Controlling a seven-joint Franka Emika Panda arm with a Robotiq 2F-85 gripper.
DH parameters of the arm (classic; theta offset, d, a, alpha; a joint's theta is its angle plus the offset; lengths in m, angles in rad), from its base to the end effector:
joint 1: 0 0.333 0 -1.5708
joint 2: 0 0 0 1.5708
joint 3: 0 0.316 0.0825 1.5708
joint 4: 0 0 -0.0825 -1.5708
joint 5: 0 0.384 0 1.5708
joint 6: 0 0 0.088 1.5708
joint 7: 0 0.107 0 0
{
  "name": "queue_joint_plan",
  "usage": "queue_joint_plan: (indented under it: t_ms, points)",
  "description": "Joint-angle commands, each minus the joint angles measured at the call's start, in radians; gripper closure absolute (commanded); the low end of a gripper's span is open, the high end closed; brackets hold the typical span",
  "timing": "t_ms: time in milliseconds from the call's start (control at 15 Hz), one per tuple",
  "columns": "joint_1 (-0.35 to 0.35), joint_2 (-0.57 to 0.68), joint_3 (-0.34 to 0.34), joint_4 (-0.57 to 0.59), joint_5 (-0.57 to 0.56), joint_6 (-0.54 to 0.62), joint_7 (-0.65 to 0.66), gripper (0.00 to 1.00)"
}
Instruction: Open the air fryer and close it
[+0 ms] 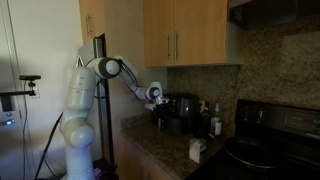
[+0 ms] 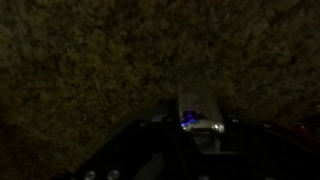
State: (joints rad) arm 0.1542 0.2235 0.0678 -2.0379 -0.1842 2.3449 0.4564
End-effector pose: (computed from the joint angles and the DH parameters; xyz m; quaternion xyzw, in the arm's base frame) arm 0.5821 0.1274 0.3430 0.9956 -0.0565 0.0601 0.0434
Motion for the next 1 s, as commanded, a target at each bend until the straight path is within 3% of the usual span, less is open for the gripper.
queue_joint_plan:
  t_ms: [0,333,533,933]
  points:
    - [0.003,-0.017,-0.004,-0.013,0.036,-0.136,-0.024,0.94]
    - [0.003,-0.012,0.004,-0.006,0.083,-0.24,-0.046,0.94]
    - [-0.008,-0.012,0.014,0.008,0.146,-0.321,-0.131,0.94]
    - [-0.001,-0.009,0.005,0.055,0.12,-0.485,-0.144,0.94]
